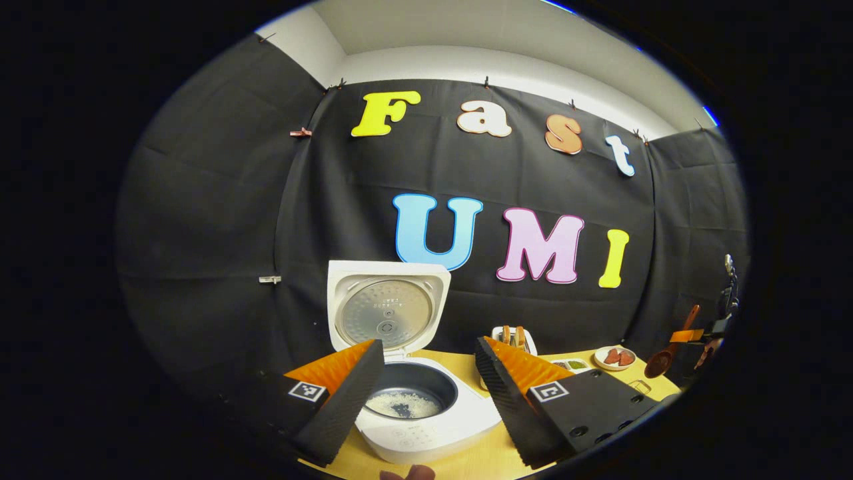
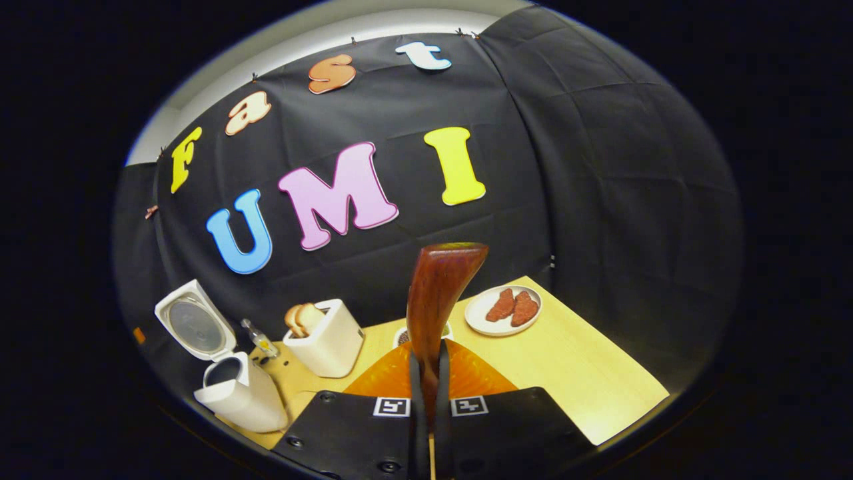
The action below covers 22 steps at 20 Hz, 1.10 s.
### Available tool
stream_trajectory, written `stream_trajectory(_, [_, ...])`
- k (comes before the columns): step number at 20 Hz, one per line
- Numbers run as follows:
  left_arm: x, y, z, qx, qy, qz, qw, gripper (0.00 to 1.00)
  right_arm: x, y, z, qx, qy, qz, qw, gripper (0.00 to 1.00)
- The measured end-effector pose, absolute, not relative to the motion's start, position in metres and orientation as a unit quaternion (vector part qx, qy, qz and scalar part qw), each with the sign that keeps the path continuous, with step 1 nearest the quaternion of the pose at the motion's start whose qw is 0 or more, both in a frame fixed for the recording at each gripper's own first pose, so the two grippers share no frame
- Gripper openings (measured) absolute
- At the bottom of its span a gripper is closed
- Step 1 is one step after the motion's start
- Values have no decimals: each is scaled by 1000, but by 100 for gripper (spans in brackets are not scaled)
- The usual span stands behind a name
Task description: Close the left gripper, press the button to open the rice cooker; take a wooden spoon from the chopstick holder with the right hand, scoop a spoonful of rice and pour it into the rice cooker, then put the wooden spoon back into the chopstick holder.
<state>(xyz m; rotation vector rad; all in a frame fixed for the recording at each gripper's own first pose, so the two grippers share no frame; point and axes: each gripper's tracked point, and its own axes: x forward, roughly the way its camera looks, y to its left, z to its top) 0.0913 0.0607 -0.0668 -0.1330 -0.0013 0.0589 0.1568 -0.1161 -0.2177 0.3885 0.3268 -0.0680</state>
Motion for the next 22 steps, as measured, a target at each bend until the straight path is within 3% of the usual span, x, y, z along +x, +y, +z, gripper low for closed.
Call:
stream_trajectory(7, [89,46,-57,-46,10,62,997,95,167,-118,-303,204,226,-13,952,8])
stream_trajectory(15, [82,48,-48,-45,11,90,995,95,165,-113,-353,225,277,-15,934,9])
stream_trajectory(17, [81,50,-47,-41,9,91,995,95,163,-114,-356,237,285,-18,928,14])
stream_trajectory(19, [82,50,-45,-42,8,89,995,95,156,-122,-356,238,288,-31,927,21])
stream_trajectory(20, [83,50,-45,-45,6,88,995,95,153,-125,-352,237,286,-34,928,37])
stream_trajectory(21, [85,50,-44,-49,5,85,995,95,150,-128,-348,233,281,-35,930,36])
stream_trajectory(22, [87,50,-44,-51,4,83,995,95,146,-133,-342,224,276,-42,934,63])
